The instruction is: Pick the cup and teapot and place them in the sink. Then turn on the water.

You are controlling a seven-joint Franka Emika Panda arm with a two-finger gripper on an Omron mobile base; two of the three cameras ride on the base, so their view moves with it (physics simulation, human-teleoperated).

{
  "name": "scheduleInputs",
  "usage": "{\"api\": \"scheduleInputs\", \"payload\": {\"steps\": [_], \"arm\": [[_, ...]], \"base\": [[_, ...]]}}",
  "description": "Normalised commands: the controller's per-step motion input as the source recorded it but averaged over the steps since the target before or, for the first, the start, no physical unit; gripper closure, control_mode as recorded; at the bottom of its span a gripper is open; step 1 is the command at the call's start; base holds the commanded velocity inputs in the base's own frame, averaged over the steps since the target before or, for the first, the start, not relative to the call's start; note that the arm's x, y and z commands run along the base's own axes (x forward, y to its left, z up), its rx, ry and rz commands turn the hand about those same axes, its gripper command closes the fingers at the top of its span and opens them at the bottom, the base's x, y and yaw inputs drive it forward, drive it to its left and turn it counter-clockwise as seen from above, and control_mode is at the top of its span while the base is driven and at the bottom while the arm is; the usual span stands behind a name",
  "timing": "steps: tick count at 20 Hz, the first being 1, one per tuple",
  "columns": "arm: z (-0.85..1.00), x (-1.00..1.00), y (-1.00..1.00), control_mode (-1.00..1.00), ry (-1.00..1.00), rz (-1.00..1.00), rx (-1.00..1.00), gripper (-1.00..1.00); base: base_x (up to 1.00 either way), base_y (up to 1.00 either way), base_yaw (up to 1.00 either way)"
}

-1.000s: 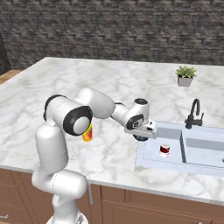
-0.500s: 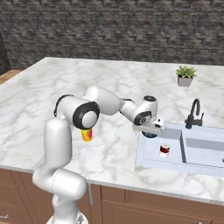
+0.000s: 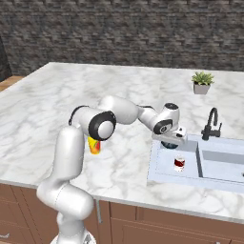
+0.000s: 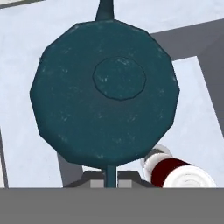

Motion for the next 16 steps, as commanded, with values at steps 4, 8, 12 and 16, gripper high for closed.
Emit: {"api": "scheduleInputs", "payload": {"steps": [4, 8, 12, 16], "arm": [[-0.31, 0.04, -0.23, -1.0, 0.0, 0.0, 0.0, 1.0], [-0.33, 0.04, -0.21, -1.0, 0.0, 0.0, 0.0, 1.0], [-0.26, 0.07, -0.17, -1.0, 0.0, 0.0, 0.0, 1.0], [-0.24, 0.1, -0.03, -1.0, 0.0, 0.0, 0.0, 1.0]], "base": [[0.0, 0.0, 0.0], [0.0, 0.0, 0.0], [0.0, 0.0, 0.0], [0.0, 0.0, 0.0]]}}
